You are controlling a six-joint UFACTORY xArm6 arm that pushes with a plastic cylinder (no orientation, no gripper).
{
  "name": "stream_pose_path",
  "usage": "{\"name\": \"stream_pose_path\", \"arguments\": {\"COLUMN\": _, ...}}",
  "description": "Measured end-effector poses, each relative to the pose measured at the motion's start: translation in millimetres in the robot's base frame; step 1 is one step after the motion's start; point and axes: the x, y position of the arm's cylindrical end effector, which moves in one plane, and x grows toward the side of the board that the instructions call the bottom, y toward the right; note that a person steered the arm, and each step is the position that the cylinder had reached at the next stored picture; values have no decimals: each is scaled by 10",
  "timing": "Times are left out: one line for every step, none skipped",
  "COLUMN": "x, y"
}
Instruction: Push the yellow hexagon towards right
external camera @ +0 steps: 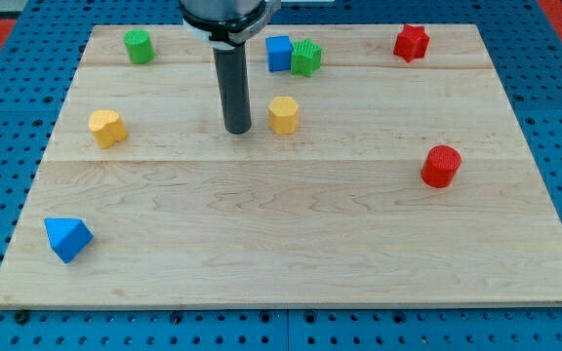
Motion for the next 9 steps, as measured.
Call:
{"name": "stream_pose_path", "arguments": {"x": -68, "y": 47}}
{"name": "stream_pose_path", "arguments": {"x": -68, "y": 47}}
{"name": "stream_pose_path", "arguments": {"x": -134, "y": 69}}
{"name": "stream_pose_path", "arguments": {"x": -150, "y": 74}}
{"name": "stream_pose_path", "arguments": {"x": -231, "y": 74}}
{"name": "stream_pose_path", "arguments": {"x": -360, "y": 74}}
{"name": "stream_pose_path", "arguments": {"x": -360, "y": 74}}
{"name": "stream_pose_path", "arguments": {"x": -210, "y": 74}}
{"name": "stream_pose_path", "arguments": {"x": -210, "y": 74}}
